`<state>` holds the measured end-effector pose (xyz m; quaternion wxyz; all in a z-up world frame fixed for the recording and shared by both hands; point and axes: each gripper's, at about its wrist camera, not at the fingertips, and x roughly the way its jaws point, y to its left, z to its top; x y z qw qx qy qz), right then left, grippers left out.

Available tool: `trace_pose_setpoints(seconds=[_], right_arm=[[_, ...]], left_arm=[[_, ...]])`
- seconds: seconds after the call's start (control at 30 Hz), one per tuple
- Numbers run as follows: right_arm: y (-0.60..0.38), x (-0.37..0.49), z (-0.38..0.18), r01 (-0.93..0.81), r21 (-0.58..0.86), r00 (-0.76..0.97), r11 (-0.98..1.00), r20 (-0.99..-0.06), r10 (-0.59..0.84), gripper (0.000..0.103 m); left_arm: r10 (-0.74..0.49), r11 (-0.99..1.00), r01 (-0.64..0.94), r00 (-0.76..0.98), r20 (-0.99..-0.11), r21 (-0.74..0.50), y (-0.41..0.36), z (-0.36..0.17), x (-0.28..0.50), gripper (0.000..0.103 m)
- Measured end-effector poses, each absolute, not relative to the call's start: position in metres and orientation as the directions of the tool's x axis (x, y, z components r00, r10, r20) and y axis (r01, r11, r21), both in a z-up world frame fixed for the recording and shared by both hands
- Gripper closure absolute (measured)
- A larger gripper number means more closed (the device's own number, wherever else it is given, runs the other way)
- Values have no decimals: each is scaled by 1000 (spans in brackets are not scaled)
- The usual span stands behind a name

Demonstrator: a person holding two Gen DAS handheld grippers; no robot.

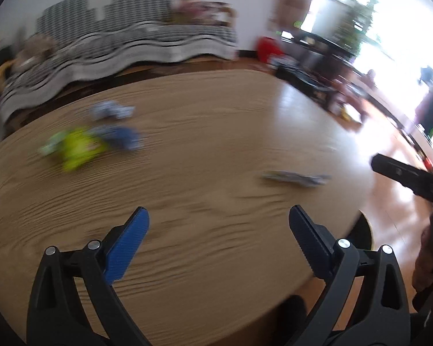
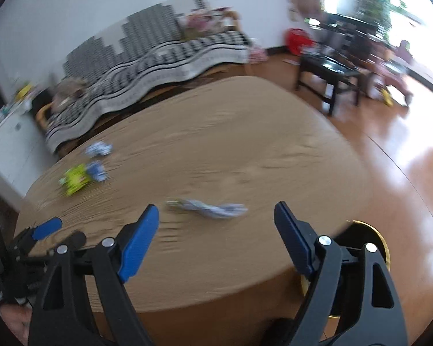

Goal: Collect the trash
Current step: 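Move both open tools back over the table toward the green snack bag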

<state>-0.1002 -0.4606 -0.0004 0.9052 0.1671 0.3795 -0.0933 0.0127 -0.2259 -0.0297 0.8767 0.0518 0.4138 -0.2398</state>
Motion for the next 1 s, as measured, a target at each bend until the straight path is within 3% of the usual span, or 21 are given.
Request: trace_pose_setpoints(seconds=[0.23, 0.5, 0.83, 1.0], right_arm=[[-362, -44, -3, 123, 204, 689, 971, -722, 64, 24], [-287, -11, -19, 14, 177, 660, 984, -741, 124, 23], [-258, 28, -36, -28, 130, 650, 991, -751, 116, 23], [-264, 50, -45, -32, 131, 645, 991, -754, 121, 23]], left_arm=[[-270, 946, 312, 606, -749, -89, -121, -24, 38, 8], [-220, 968, 233, 627, -747, -91, -62, -21, 57, 8], [-177, 975, 216, 626, -760, -49, -24, -35, 89, 8], [-184, 982, 151, 595, -782, -117, -4, -53, 110, 8]])
